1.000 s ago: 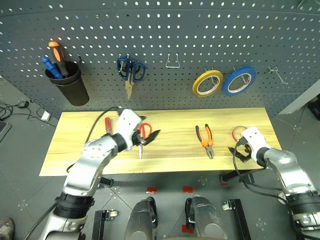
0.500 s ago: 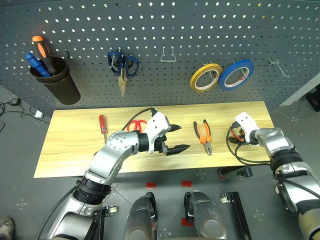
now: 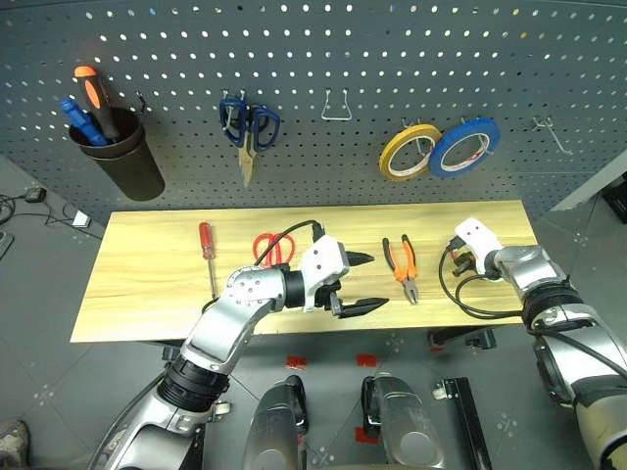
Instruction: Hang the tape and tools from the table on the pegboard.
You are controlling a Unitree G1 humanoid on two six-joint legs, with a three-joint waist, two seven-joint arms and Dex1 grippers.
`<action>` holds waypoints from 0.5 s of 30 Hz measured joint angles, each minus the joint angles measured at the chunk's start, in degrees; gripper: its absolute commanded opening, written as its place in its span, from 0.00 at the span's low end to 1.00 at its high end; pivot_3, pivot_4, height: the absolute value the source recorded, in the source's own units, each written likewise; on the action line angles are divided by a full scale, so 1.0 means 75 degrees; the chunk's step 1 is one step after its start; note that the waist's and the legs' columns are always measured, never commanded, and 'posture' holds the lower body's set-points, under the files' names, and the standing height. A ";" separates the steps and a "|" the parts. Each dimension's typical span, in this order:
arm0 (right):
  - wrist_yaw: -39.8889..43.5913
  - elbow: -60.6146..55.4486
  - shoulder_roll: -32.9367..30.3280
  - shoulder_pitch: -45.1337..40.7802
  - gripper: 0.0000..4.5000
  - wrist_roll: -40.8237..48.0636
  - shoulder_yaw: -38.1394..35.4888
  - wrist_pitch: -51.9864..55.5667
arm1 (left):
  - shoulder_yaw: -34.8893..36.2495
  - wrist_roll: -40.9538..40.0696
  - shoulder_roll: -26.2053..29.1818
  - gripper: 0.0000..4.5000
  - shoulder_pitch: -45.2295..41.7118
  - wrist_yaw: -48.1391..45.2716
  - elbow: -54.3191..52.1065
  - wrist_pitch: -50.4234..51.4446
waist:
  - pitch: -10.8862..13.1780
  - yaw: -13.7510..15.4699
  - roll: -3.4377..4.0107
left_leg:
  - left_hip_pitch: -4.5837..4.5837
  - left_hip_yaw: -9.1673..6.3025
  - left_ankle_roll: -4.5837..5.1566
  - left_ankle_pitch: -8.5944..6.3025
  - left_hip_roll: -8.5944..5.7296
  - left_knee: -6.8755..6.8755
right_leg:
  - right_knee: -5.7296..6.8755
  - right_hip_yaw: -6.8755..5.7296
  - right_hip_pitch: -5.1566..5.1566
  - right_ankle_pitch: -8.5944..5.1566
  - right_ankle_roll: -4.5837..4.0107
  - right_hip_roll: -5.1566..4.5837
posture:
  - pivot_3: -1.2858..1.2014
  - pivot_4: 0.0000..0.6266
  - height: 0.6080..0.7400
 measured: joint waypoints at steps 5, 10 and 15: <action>-0.0845 -0.5115 -0.0508 0.2809 0.01 0.0023 -0.1060 0.0536 | 0.0369 -0.0423 -0.0271 0.89 -0.0719 0.0321 -0.0412 0.0689 | -0.0002 0.0098 0.0008 | -0.0013 0.0005 -0.0004 -0.0003 -0.0002 -0.0014 | -0.0012 0.0000 -0.0010 -0.0016 0.0027 0.0003 | 0.41 0.51 1.00; -0.1937 -0.7997 -0.0082 0.4022 0.01 -0.0568 -0.1201 0.0224 | 0.0541 -0.0624 -0.0907 0.89 -0.1395 0.0701 -0.0283 0.0927 | 0.0002 -0.0077 0.0000 | -0.0006 -0.0003 -0.0008 -0.0005 -0.0001 -0.0017 | -0.0002 -0.0004 -0.0011 -0.0020 0.0037 0.0007 | 0.40 0.51 1.00; -0.2866 -0.9267 0.0359 0.3880 0.01 -0.0872 -0.1493 -0.0021 | 0.0466 -0.0615 -0.1041 0.89 -0.1802 0.0480 -0.0207 0.0650 | 0.0002 -0.0180 0.0001 | 0.0011 0.0010 -0.0009 -0.0004 -0.0003 -0.0017 | 0.0003 0.0014 -0.0006 -0.0032 0.0065 0.0009 | 0.40 0.51 1.00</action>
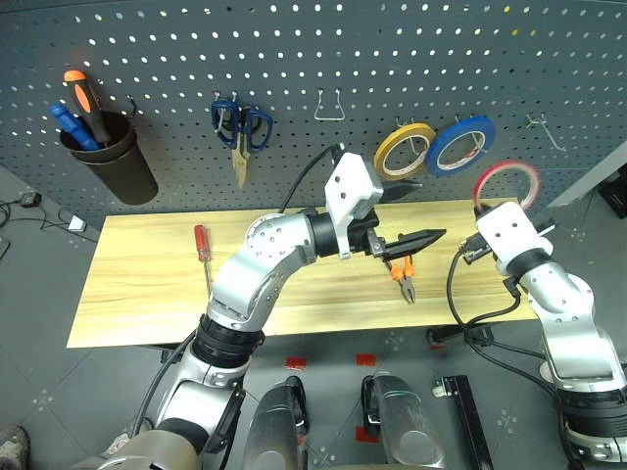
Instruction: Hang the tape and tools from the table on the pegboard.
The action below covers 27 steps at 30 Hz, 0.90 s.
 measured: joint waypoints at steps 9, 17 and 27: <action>-0.0417 0.2540 -0.0170 -0.2122 0.01 0.0476 -0.0631 -0.0669 | -0.0086 -0.0081 -0.0214 0.89 0.0006 -0.0043 0.0212 -0.0039 | 0.0000 -0.0106 0.0000 | -0.0001 0.0002 0.0002 0.0001 0.0001 0.0004 | -0.0003 -0.0002 0.0001 0.0017 -0.0037 0.0000 | 0.40 0.49 1.00; -0.0383 0.4666 -0.0166 -0.3149 0.01 0.1308 -0.0959 -0.0870 | -0.0082 -0.0075 -0.0132 0.89 0.0138 0.0006 0.0214 -0.0110 | 0.0000 -0.0114 0.0000 | -0.0003 0.0005 0.0003 0.0000 0.0000 -0.0004 | -0.0007 -0.0002 0.0001 0.0017 -0.0037 -0.0001 | 0.41 0.48 1.00; -0.0274 0.4837 0.0191 -0.3263 0.24 0.2357 -0.1192 -0.0511 | -0.0082 -0.0042 -0.0085 0.89 0.0300 0.0028 0.0222 -0.0164 | -0.0001 -0.0109 0.0000 | -0.0004 0.0005 0.0003 0.0000 0.0000 -0.0004 | -0.0004 -0.0001 0.0001 0.0018 -0.0037 -0.0001 | 0.41 0.48 1.00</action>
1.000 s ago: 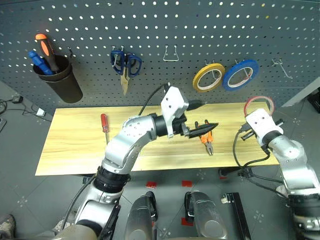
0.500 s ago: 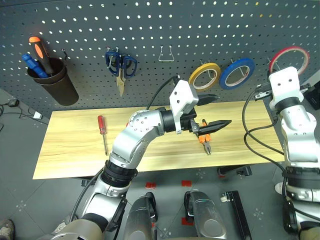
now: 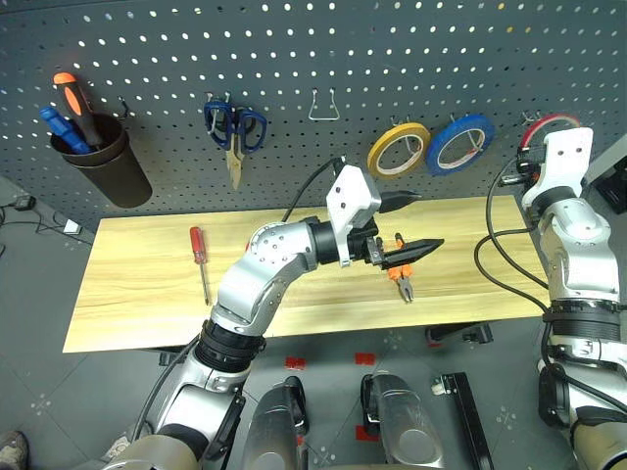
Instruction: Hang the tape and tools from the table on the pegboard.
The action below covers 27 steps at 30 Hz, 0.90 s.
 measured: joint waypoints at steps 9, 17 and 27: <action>-0.0006 -0.1968 0.0102 0.1637 0.88 -0.0030 0.0185 0.0919 | 0.0053 0.0289 0.1162 0.89 0.1175 -0.0201 -0.0100 -0.0300 | -0.0001 0.0002 0.0002 | 0.0000 -0.0002 -0.0001 0.0000 0.0007 -0.0012 | -0.0003 0.0002 -0.0005 -0.0002 -0.0001 0.0002 | 0.41 0.51 1.00; -0.0275 -0.4252 0.1222 0.2749 0.99 0.0152 0.1014 0.3442 | 0.0377 0.0435 0.3102 0.89 0.2750 -0.0961 -0.0572 -0.0465 | 0.0004 -0.0023 0.0003 | 0.0014 -0.0003 -0.0005 0.0001 0.0017 -0.0013 | 0.0012 0.0012 -0.0013 -0.0004 -0.0005 0.0003 | 0.42 0.55 1.00; -0.0626 -0.3390 0.2163 0.1665 0.99 0.0212 0.1860 0.6335 | 0.0743 0.1086 0.4195 0.89 0.3774 -0.1354 -0.0257 -0.1453 | 0.0041 0.0146 0.0004 | -0.0027 -0.0001 -0.0004 -0.0005 0.0006 -0.0021 | 0.0004 0.0009 -0.0053 -0.0008 -0.0017 -0.0010 | 0.44 0.58 1.00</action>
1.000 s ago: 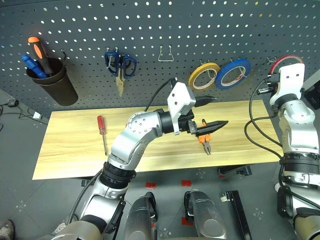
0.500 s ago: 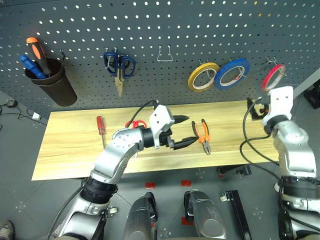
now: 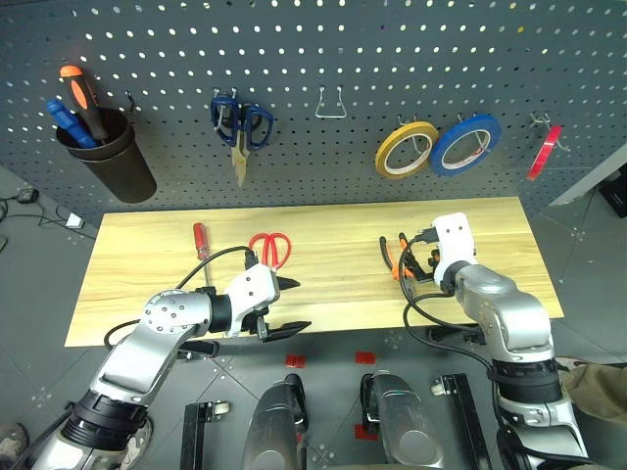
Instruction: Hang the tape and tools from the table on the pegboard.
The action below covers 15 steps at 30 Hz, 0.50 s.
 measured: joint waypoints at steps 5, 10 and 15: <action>-0.0030 0.0993 -0.0052 -0.0329 0.99 -0.0038 0.0119 0.0325 | 0.0085 0.0017 0.0053 0.89 0.0289 0.0013 -0.0099 -0.0002 | 0.0017 0.0047 0.0003 | -0.0063 0.0008 -0.0002 -0.0001 0.0000 0.0003 | 0.0006 0.0003 -0.0071 -0.0002 -0.0005 0.0000 | 0.44 0.59 1.00; -0.0047 0.1861 0.0061 -0.0798 0.99 -0.0090 0.0309 0.0008 | 0.0091 0.0013 0.0028 0.89 0.0309 0.0113 -0.0371 0.0069 | 0.0021 0.0046 0.0006 | -0.0063 0.0007 -0.0002 -0.0001 0.0001 0.0003 | 0.0007 0.0001 -0.0071 -0.0002 -0.0004 0.0002 | 0.45 0.59 1.00; -0.0057 0.2830 0.0197 -0.1160 0.99 -0.0200 0.0399 -0.0430 | 0.0090 0.0014 -0.0006 0.89 0.0322 0.0172 -0.0403 0.0188 | 0.0021 0.0058 0.0006 | -0.0064 0.0008 -0.0002 -0.0001 0.0002 0.0003 | 0.0006 0.0000 -0.0071 -0.0002 -0.0004 0.0004 | 0.45 0.58 1.00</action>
